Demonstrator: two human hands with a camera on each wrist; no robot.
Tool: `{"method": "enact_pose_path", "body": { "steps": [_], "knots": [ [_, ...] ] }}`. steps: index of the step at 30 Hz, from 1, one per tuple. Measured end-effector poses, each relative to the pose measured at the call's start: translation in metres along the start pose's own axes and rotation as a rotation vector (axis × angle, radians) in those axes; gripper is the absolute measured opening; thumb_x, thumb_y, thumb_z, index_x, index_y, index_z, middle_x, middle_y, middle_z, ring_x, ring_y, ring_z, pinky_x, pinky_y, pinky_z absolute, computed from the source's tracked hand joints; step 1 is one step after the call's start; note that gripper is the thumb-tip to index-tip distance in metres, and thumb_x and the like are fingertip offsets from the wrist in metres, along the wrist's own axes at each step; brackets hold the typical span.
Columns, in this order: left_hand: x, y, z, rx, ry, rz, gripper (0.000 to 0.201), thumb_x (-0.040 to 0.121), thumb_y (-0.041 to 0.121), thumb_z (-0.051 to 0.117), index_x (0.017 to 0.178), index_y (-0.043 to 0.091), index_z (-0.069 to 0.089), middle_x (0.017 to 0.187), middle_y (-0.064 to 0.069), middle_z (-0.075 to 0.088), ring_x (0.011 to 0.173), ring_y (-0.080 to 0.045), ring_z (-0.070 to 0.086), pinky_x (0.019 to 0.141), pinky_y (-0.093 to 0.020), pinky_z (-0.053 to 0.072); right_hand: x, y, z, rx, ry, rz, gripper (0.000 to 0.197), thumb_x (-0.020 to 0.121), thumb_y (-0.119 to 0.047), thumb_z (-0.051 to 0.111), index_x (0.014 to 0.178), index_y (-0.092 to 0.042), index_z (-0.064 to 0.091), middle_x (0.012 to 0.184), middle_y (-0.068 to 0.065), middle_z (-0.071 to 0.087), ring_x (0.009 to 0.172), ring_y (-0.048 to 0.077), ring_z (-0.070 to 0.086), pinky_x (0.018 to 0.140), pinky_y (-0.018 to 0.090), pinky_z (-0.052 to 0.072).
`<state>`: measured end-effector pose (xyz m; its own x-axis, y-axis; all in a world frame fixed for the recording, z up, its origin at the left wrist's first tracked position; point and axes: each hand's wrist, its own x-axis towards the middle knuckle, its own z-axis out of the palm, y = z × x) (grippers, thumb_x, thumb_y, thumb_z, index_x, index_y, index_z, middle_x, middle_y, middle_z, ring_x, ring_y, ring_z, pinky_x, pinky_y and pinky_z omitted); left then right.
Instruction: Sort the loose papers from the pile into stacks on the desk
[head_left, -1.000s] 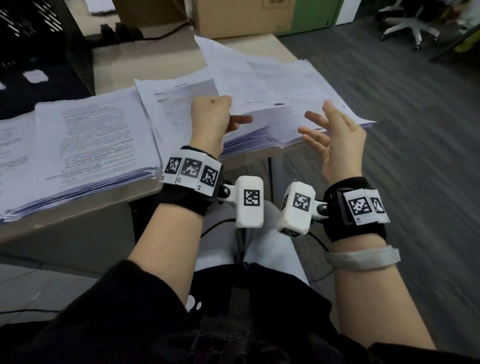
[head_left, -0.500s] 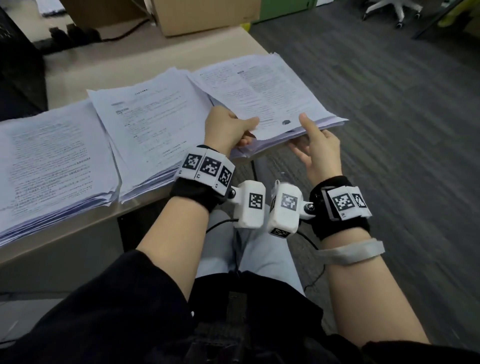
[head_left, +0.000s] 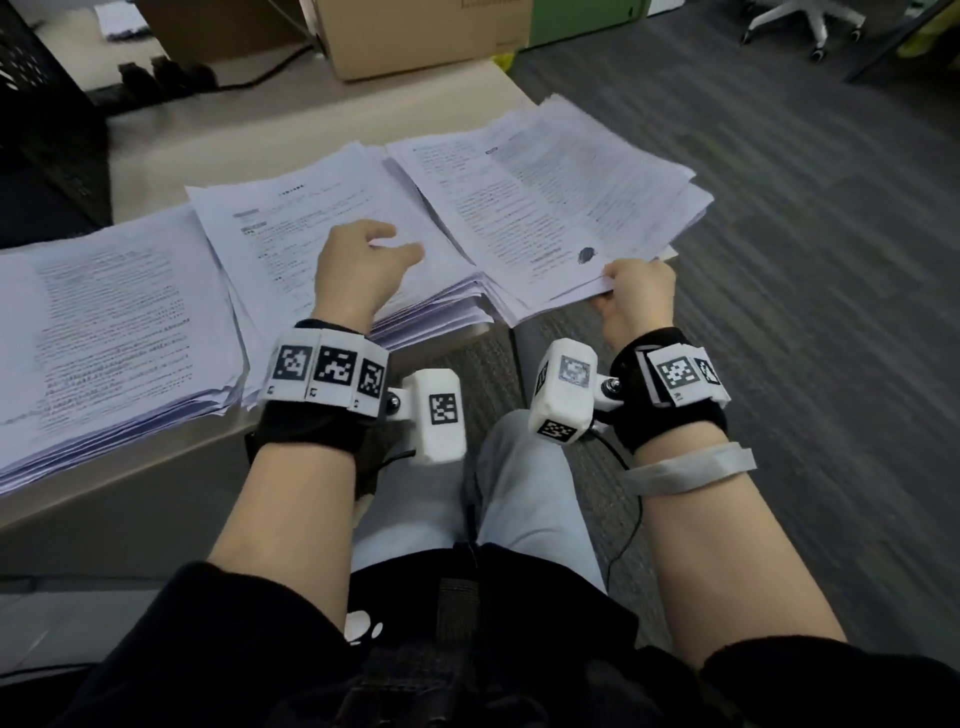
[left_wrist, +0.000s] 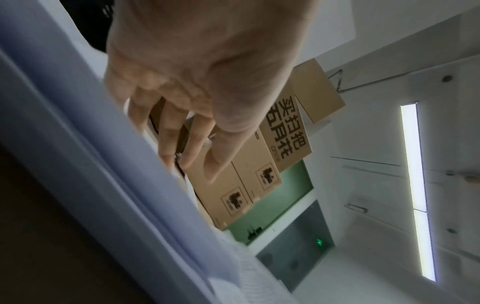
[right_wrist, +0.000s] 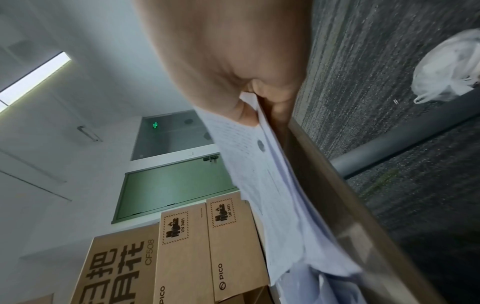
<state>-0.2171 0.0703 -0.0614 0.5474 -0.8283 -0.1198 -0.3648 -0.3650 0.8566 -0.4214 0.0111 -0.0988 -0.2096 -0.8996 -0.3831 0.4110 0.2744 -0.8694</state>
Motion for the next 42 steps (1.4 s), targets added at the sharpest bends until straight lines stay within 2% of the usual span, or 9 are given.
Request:
{"method": "enact_pose_path", "body": {
  "steps": [3,12,15,18,22,26,30,34,42],
  "knots": [
    [-0.002,-0.015,-0.013,0.055,-0.115,-0.051,0.04,0.084,0.023,0.068,0.122,0.012,0.06,0.132,-0.005,0.056,0.121,-0.019,0.052,0.099,-0.023,0.035,-0.003,-0.001,0.0,0.049,0.111,-0.103,0.035,0.086,0.014,0.033,0.111,-0.003,0.05,0.092,0.008,0.059,0.077,0.023,0.053,0.065,0.026,0.043],
    [0.0,-0.025,-0.034,-0.029,-0.188,-0.053,0.022,0.095,0.024,0.051,0.112,0.016,0.062,0.118,-0.005,0.062,0.107,-0.019,0.054,0.101,-0.034,0.04,-0.044,-0.024,0.026,0.155,0.02,-0.362,0.042,0.079,0.014,0.034,0.115,0.003,0.054,0.094,0.007,0.06,0.07,0.014,0.053,0.062,0.023,0.046],
    [0.006,-0.025,-0.067,-0.212,0.023,-0.038,0.016,0.097,0.023,0.043,0.091,0.022,0.058,0.113,-0.003,0.059,0.099,-0.019,0.051,0.092,-0.032,0.043,-0.061,-0.025,0.039,0.114,-0.082,-0.385,0.031,0.079,0.014,0.036,0.094,-0.003,0.057,0.08,0.001,0.06,0.064,0.01,0.052,0.056,0.019,0.044],
    [0.012,-0.028,-0.112,-0.173,0.353,0.101,0.033,0.094,0.027,0.044,0.123,0.016,0.056,0.13,-0.006,0.054,0.119,-0.019,0.049,0.102,-0.029,0.038,-0.079,-0.021,0.055,0.077,-0.173,-0.401,0.034,0.081,0.017,0.036,0.08,-0.009,0.058,0.078,0.0,0.062,0.067,0.009,0.059,0.063,0.019,0.049],
    [0.015,-0.039,-0.161,0.058,0.435,0.095,0.057,0.091,0.032,0.046,0.145,0.024,0.029,0.155,-0.007,0.021,0.147,-0.028,0.001,0.12,-0.049,0.003,-0.097,-0.015,0.081,0.001,-0.29,-0.435,0.034,0.081,0.018,0.038,0.074,-0.01,0.056,0.073,0.002,0.059,0.058,0.003,0.057,0.057,0.017,0.047],
    [0.019,-0.058,-0.205,-0.089,0.414,0.073,0.074,0.072,0.045,0.055,0.138,0.015,0.041,0.133,-0.006,0.055,0.128,-0.022,0.048,0.11,-0.048,0.037,-0.108,-0.01,0.112,-0.063,-0.438,-0.457,0.024,0.078,0.011,0.046,0.074,-0.009,0.057,0.072,0.006,0.056,0.069,0.017,0.054,0.064,0.026,0.044],
    [0.011,-0.075,-0.237,-0.34,0.557,0.138,0.032,0.073,0.017,0.065,0.104,0.012,0.057,0.098,0.001,0.064,0.083,-0.008,0.062,0.073,-0.018,0.05,-0.124,0.002,0.144,-0.079,-0.565,-0.504,0.023,0.075,0.01,0.048,0.074,-0.011,0.058,0.071,0.006,0.055,0.072,0.018,0.05,0.066,0.029,0.041],
    [0.0,-0.089,-0.259,-0.508,0.626,0.263,0.034,0.079,0.001,0.065,0.09,0.023,0.041,0.091,0.009,0.061,0.078,0.006,0.063,0.079,-0.016,0.051,-0.132,0.013,0.173,-0.053,-0.608,-0.499,0.017,0.071,0.002,0.056,0.073,-0.013,0.061,0.065,-0.003,0.062,0.064,0.013,0.057,0.062,0.025,0.049],
    [-0.004,-0.103,-0.273,-0.596,0.454,0.354,0.028,0.08,-0.001,0.062,0.095,0.019,0.048,0.088,0.013,0.072,0.094,-0.007,0.066,0.088,-0.031,0.053,-0.134,0.033,0.202,-0.076,-0.644,-0.426,0.013,0.06,0.003,0.053,0.062,-0.01,0.053,0.054,-0.011,0.056,0.055,0.005,0.052,0.055,0.018,0.042]
  ]
}}
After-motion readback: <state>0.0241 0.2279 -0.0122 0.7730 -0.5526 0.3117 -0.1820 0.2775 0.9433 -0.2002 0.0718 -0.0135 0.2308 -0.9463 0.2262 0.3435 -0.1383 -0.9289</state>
